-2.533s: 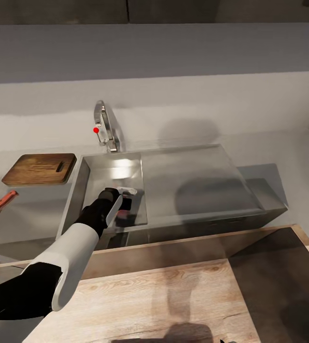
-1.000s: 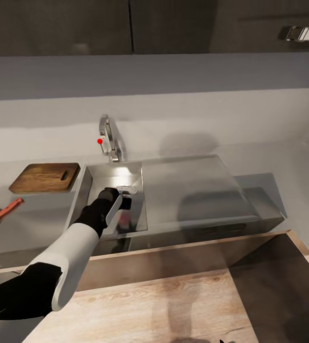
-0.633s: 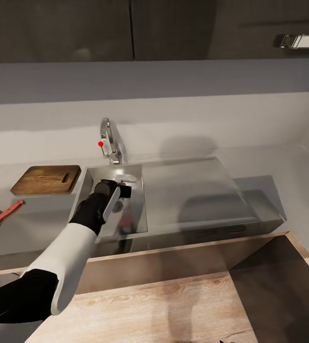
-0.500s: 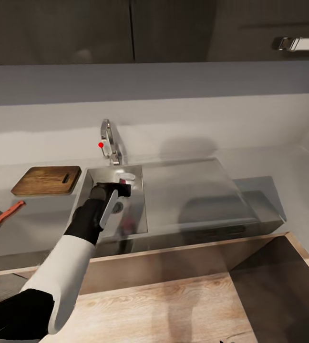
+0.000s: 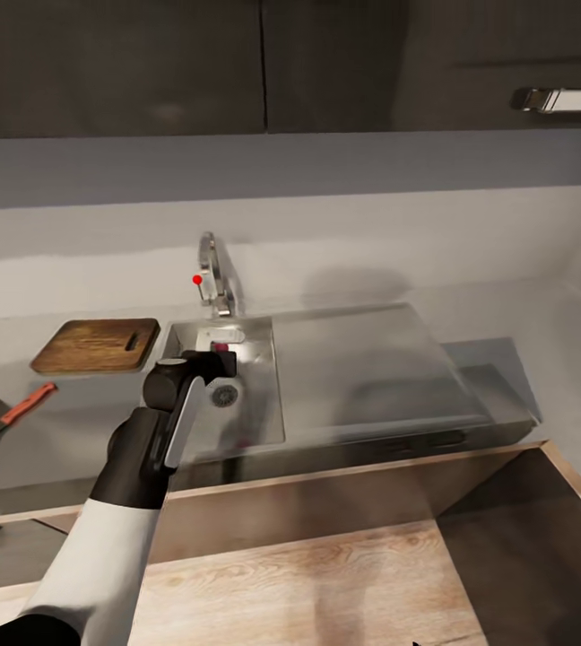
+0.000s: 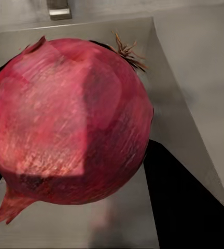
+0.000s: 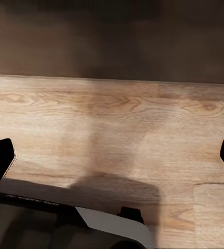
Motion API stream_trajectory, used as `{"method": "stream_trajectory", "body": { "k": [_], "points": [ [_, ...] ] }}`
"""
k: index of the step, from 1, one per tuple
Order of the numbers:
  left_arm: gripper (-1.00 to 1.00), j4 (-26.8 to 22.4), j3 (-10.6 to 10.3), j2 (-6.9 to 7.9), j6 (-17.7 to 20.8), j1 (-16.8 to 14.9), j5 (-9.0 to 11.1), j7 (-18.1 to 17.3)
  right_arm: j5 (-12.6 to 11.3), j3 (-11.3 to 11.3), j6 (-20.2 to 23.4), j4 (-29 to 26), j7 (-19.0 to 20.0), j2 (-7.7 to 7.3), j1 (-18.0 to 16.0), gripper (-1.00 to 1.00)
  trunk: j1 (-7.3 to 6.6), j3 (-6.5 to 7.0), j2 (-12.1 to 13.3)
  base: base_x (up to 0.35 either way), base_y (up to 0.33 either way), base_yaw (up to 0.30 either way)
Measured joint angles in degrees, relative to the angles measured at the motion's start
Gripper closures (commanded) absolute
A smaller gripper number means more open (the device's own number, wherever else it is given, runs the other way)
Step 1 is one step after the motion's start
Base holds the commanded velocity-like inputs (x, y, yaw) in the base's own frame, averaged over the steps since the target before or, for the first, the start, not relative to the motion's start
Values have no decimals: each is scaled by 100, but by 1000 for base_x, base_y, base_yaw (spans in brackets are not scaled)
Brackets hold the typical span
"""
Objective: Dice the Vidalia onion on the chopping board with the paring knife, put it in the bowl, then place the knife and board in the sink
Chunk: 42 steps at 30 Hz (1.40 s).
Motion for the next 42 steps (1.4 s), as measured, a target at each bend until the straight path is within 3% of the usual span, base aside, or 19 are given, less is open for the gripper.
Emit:
{"method": "stream_trajectory", "body": {
  "k": [11, 25, 42],
  "points": [
    [100, -158, -9, -4, 7, 9, 0, 0, 1, 5, -3, 1, 20, -5, 0, -100, -1, 91, 0, 35, 309, 82],
    [100, -203, -9, -4, 6, 9, 2, 0, 12, 17, -88, 0, 35, -22, 0, -100, -1, 97, 1, 191, 223, 5],
    [100, -239, -9, -6, 10, 9, 2, 0, 10, 27, -79, 9, 16, -9, 0, -100, 0, 97, 1, 8, 269, 0]
  ]
}}
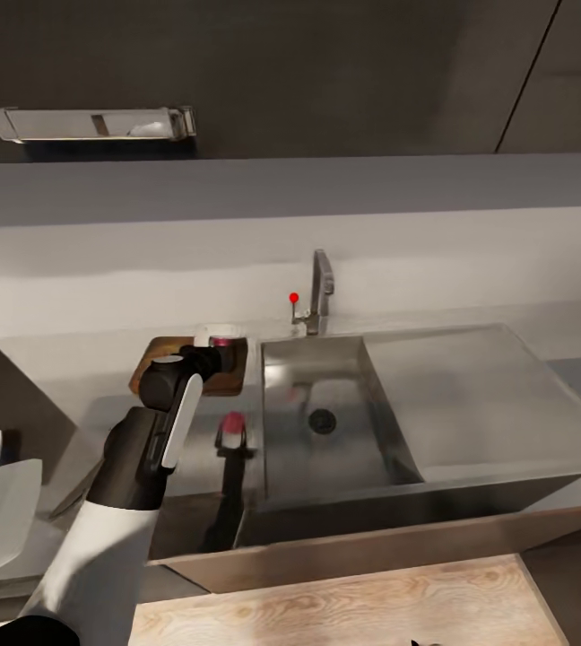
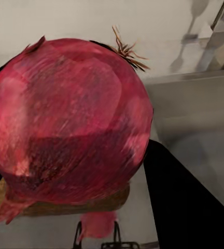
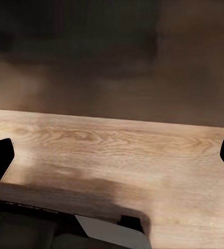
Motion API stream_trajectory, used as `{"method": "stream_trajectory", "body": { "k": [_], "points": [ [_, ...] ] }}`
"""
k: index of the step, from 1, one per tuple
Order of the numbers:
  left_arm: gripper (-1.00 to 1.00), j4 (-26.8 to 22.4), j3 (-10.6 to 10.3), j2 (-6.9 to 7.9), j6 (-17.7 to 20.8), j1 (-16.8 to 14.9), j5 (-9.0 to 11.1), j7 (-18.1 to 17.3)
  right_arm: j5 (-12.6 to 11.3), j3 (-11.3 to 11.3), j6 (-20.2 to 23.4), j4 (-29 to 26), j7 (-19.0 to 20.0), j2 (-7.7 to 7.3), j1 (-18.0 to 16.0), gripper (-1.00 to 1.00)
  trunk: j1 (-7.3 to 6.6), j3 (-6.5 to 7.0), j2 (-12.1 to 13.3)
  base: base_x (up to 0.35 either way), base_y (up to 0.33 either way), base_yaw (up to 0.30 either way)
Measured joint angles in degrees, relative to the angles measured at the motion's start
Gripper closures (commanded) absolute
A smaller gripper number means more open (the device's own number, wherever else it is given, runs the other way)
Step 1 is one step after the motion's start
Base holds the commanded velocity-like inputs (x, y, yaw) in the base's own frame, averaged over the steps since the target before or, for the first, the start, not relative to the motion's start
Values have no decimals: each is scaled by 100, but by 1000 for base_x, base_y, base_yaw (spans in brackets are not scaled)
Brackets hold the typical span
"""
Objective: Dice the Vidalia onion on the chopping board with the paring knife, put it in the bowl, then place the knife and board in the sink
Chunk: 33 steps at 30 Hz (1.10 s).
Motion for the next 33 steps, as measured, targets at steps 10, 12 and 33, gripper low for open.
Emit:
{"method": "stream_trajectory", "body": {
  "k": [10, 12, 33],
  "points": [
    [100, 7, 0, 0, -3, 0, 0, 0, 0, 0, 0, 0, 0, 0, 0, -100, -1, 0, 0, 52, 253, 0],
    [100, 8, 0, 2, -3, 0, -1, 0, 0, 0, 0, 0, 0, 0, 0, -100, -2, 0, 0, 151, 198, 0],
    [100, 34, -1, 1, -1, 1, 0, -1, 1, -2, 27, -1, -8, 10, 0, -100, 0, -116, 1, 11, 14, 51]
  ]
}}
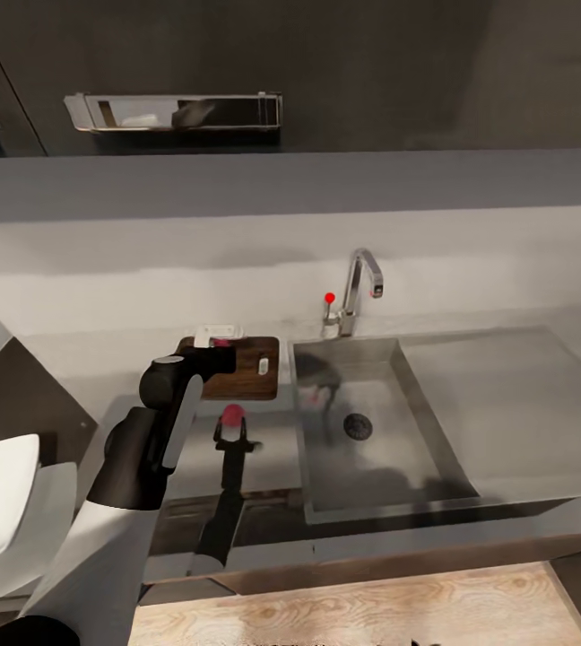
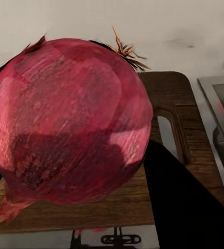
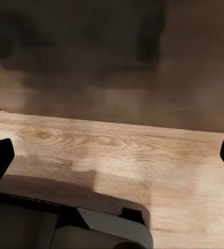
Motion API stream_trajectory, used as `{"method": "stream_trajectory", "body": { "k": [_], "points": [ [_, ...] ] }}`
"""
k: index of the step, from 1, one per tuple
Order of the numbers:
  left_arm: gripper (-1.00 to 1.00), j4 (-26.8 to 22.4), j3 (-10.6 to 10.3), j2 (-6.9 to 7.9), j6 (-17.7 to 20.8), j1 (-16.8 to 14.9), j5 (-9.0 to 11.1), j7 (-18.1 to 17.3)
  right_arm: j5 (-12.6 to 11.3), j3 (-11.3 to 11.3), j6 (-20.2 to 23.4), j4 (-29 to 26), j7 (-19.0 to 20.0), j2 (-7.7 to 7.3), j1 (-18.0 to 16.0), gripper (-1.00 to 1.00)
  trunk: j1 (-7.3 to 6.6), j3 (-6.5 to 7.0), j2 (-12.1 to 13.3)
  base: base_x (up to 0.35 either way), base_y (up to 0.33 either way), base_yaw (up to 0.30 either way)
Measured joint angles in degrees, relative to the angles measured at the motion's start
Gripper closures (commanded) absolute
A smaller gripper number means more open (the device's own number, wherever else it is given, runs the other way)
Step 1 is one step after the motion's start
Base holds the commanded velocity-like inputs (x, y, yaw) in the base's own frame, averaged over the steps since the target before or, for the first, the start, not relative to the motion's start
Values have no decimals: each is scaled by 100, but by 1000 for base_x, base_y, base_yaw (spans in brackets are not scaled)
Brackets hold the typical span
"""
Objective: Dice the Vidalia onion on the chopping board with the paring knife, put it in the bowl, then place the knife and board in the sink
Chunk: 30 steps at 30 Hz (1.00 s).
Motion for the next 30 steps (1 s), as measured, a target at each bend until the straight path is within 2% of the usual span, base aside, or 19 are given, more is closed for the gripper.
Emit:
{"method": "stream_trajectory", "body": {
  "k": [11, 18, 22, 30],
  "points": [
    [100, 0, -8, 0, 0, 2, 0, 0, 0, 0, 0, 0, 0, 0, 0, -100, -1, -97, 0, 23, 0, 75],
    [100, 7, -8, 0, 0, 0, 0, 0, 0, 0, 0, 0, 0, 0, 0, -100, -3, -155, -1, 224, 0, 63],
    [100, 9, -8, 0, -3, 1, -1, 0, 0, 0, 0, 0, 5, 0, 0, -100, -2, -163, -1, 250, 0, 11],
    [100, 1, -8, 0, -8, 145, -2, 0, 0, 0, 0, 0, 7, 0, 0, -100, 0, -164, -1, 15, 0, -45]
  ]
}}
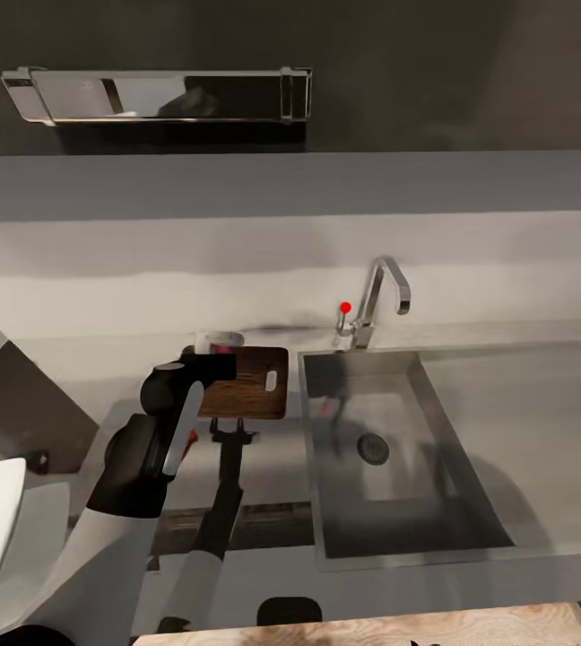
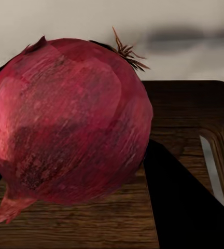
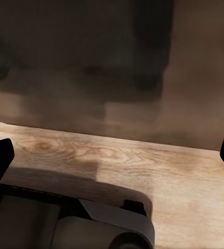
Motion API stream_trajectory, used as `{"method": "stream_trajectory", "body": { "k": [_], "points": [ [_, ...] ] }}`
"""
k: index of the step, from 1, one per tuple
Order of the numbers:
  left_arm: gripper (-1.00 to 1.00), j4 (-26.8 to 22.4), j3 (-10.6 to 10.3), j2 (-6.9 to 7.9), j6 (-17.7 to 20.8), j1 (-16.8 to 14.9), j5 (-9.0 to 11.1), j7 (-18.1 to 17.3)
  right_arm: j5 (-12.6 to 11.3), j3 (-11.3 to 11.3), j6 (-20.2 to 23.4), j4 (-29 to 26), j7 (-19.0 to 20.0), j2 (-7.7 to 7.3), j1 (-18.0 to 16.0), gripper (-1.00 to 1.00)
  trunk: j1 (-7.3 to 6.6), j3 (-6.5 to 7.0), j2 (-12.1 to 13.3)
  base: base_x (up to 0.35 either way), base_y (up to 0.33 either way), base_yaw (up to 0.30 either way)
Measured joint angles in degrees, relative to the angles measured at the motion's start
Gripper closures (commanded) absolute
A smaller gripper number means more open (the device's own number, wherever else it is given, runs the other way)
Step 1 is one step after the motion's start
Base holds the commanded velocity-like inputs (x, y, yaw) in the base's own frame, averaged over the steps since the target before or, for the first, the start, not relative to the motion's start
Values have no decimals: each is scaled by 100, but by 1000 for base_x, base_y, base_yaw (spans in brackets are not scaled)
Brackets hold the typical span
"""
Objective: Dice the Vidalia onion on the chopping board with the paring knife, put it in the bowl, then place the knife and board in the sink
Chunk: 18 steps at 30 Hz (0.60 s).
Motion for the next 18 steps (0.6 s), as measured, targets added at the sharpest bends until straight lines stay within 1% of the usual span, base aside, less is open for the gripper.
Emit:
{"method": "stream_trajectory", "body": {
  "k": [5, 18],
  "points": [
    [100, -3, 0, 0, 0, 14, 0, -1, -1, -1, 0, 0, -7, 0, 0, -100, 1, 0, -1, -71, 0, -24],
    [100, -1, 0, 0, 0, 14, 0, 0, -1, -1, 0, 0, -14, 0, 0, -100, 0, 0, 0, -5, 0, -1]
  ]
}}
